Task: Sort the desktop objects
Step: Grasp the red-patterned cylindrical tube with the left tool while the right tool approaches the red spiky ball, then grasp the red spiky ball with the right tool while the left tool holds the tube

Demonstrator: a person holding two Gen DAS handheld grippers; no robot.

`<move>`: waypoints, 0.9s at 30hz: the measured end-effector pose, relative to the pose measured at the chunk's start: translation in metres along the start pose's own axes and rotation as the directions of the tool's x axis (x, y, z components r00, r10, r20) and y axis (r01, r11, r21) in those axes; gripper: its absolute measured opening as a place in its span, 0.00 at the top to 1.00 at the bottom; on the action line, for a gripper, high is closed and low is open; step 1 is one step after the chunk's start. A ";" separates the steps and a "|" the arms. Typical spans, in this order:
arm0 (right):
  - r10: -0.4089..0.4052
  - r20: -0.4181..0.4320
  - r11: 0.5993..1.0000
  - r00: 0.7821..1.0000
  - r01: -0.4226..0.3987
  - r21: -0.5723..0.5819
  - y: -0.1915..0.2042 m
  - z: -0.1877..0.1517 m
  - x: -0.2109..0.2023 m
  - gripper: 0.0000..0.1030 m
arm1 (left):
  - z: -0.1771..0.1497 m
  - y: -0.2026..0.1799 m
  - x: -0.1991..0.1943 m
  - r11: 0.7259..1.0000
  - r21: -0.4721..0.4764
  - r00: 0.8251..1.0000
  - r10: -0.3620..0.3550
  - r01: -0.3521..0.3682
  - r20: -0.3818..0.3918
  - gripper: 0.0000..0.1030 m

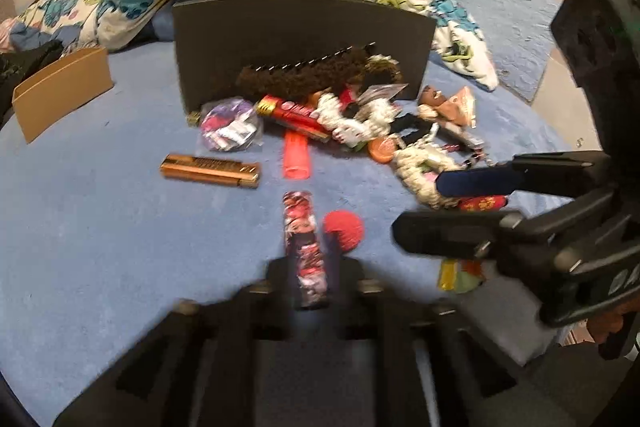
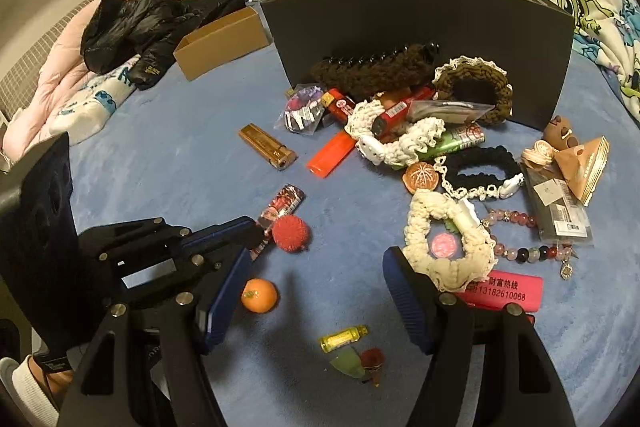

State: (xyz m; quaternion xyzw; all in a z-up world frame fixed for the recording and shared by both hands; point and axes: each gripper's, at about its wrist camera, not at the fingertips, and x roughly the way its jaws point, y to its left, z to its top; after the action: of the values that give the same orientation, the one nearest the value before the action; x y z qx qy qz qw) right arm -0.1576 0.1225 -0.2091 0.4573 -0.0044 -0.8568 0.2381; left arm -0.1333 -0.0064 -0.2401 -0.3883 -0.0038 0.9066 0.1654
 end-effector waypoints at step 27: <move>0.028 -0.039 0.999 0.999 -0.027 0.033 0.007 0.009 0.043 0.41 | -0.002 0.010 0.010 0.999 0.017 0.999 0.049 -0.049 -0.020 0.81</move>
State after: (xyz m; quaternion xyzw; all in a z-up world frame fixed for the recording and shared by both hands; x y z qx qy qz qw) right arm -0.1815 0.0965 -0.2359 0.4777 -0.0199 -0.8442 0.2424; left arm -0.1415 -0.0128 -0.2497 -0.3961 0.0150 0.9063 0.1465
